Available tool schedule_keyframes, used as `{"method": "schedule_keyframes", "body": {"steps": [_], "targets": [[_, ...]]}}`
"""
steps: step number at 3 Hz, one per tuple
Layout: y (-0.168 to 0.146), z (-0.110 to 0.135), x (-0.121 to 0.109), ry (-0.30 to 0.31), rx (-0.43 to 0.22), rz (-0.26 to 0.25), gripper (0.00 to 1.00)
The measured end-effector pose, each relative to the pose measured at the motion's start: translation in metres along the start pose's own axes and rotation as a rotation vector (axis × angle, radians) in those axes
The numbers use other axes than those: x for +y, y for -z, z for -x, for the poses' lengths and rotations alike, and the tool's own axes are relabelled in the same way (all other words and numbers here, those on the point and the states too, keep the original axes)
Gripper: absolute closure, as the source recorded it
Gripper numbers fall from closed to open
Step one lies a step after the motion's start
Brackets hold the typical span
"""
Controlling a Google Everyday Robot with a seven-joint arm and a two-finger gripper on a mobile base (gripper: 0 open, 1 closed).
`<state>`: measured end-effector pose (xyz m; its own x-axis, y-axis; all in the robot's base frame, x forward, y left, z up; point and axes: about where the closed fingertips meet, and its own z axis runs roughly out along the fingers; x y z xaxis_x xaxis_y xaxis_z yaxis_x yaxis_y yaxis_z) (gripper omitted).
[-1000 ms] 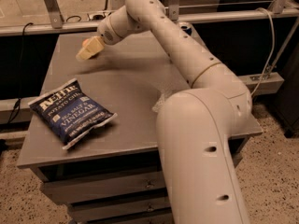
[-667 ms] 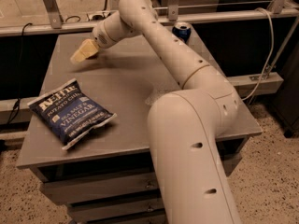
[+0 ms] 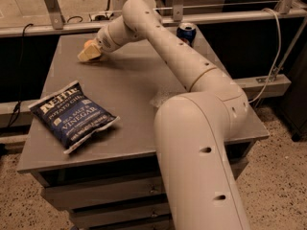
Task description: Move orange near blue chip bag
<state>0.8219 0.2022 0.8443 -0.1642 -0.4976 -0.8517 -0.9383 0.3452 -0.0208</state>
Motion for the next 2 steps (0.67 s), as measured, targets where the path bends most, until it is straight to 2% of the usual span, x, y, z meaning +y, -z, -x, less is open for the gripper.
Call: {"method": "schedule_keyframes", "body": {"steps": [2], "targets": [[0.026,0.007,0.008,0.02,-0.049,-0.002,0.88]]}}
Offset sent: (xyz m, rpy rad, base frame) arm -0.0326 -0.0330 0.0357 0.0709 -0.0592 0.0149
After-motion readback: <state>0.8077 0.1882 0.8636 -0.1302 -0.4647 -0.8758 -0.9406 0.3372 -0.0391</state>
